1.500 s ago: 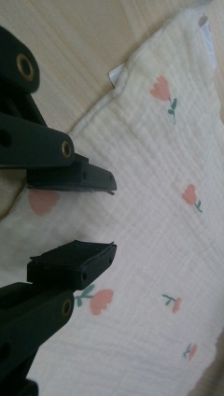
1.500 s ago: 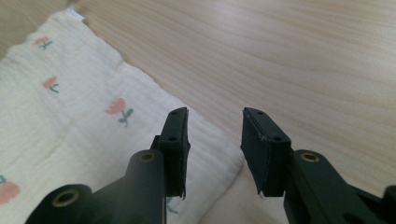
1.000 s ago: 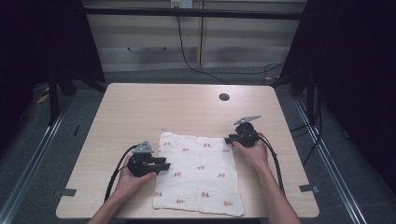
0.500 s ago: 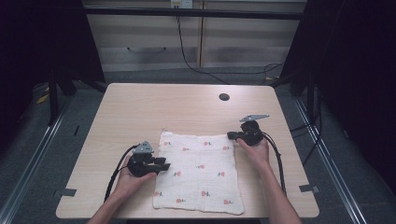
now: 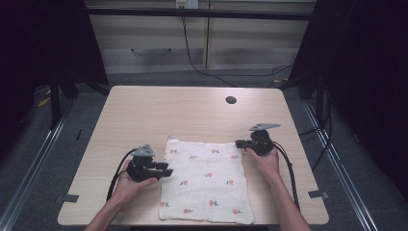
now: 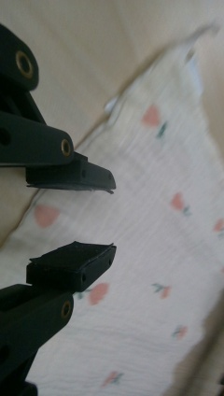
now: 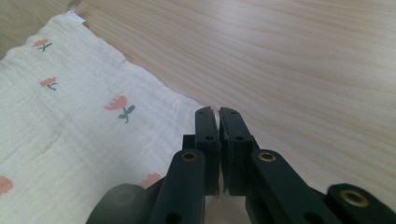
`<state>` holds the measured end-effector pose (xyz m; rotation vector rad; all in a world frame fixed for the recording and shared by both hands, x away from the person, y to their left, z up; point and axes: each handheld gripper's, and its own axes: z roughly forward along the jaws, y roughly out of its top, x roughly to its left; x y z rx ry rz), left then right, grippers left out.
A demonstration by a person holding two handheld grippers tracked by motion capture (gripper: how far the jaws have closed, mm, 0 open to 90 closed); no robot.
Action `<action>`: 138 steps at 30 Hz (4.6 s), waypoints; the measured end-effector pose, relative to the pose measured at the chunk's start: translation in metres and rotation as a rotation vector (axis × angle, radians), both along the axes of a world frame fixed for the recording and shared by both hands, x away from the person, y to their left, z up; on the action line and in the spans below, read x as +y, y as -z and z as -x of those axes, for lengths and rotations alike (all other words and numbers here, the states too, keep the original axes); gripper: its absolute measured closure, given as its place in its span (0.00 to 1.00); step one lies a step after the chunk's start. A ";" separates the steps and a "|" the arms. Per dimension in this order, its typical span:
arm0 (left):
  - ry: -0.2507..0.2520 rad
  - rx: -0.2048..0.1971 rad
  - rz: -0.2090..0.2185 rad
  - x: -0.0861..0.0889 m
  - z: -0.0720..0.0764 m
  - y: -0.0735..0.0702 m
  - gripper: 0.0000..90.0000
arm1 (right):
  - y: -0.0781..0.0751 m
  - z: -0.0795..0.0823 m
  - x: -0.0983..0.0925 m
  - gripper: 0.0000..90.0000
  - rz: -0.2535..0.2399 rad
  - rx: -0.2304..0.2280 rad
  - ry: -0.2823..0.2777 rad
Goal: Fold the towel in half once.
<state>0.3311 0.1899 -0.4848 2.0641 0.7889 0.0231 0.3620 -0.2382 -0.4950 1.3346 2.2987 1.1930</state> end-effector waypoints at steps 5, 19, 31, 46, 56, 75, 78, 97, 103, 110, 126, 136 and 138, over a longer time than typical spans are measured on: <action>-0.079 -0.007 -0.021 0.011 -0.029 -0.002 0.69 | -0.005 0.000 0.000 0.97 -0.010 -0.016 -0.005; -0.162 0.010 -0.036 -0.013 -0.079 0.016 0.68 | -0.002 0.011 0.001 0.97 -0.074 -0.053 -0.019; -0.134 -0.035 -0.097 -0.024 -0.077 0.025 0.92 | 0.000 0.010 0.004 0.97 -0.070 -0.045 -0.022; -0.170 -0.068 -0.018 -0.015 -0.071 0.005 0.95 | -0.011 0.012 -0.003 0.97 -0.070 -0.070 -0.010; -0.166 -0.090 0.082 -0.008 -0.070 -0.023 0.95 | -0.037 0.008 -0.004 0.97 -0.078 -0.103 -0.025; -0.152 -0.192 0.187 -0.005 -0.069 -0.081 0.95 | -0.086 0.003 -0.017 0.97 -0.108 -0.170 -0.032; -0.154 -0.210 0.191 -0.006 -0.071 -0.091 0.95 | -0.093 0.002 -0.017 0.97 -0.103 -0.179 -0.029; -0.122 -0.170 0.174 -0.001 -0.048 -0.056 0.95 | -0.074 0.015 -0.016 0.97 -0.086 -0.155 -0.082; -0.113 -0.175 0.191 0.004 -0.034 -0.051 0.95 | -0.070 0.031 -0.017 0.97 -0.090 -0.163 -0.106; -0.091 -0.177 0.153 0.003 -0.014 -0.037 0.95 | -0.061 0.047 -0.016 0.97 -0.075 -0.134 -0.147; -0.036 -0.156 0.088 0.013 0.010 -0.027 0.95 | -0.042 0.081 -0.010 0.97 -0.093 -0.094 -0.180; 0.009 -0.124 0.074 0.019 0.021 -0.015 0.94 | -0.023 0.095 -0.010 0.96 -0.081 -0.048 -0.195; 0.015 -0.122 0.072 0.019 0.023 -0.013 0.94 | -0.022 0.097 -0.008 0.96 -0.071 -0.044 -0.201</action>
